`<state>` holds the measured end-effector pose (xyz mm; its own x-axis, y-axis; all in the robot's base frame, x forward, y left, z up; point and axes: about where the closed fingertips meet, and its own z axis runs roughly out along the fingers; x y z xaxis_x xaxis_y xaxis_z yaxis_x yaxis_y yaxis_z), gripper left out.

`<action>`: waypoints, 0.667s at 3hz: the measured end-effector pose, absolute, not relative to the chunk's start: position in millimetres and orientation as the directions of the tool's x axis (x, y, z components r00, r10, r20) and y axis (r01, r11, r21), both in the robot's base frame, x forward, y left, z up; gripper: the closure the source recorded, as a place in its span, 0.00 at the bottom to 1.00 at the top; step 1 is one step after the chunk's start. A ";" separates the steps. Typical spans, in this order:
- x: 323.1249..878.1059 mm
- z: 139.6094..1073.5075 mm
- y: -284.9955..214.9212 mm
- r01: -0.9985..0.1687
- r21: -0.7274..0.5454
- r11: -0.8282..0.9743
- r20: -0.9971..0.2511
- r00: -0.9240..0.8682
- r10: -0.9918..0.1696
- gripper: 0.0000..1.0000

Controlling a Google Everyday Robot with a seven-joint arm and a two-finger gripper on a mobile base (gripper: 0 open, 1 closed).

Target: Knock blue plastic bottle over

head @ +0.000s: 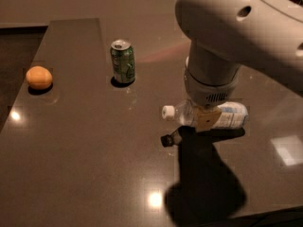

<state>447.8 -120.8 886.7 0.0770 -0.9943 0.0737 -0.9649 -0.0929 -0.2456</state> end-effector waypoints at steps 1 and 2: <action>448.1 880.4 -122.0 -0.974 -0.212 -0.080 0.044 0.072 -0.996 0.34; 448.1 876.3 -123.6 -0.981 -0.182 -0.068 0.015 0.066 -0.998 0.11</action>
Offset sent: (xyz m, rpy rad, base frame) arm 0.0000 -0.0061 -0.0163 0.0863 0.1184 -0.0253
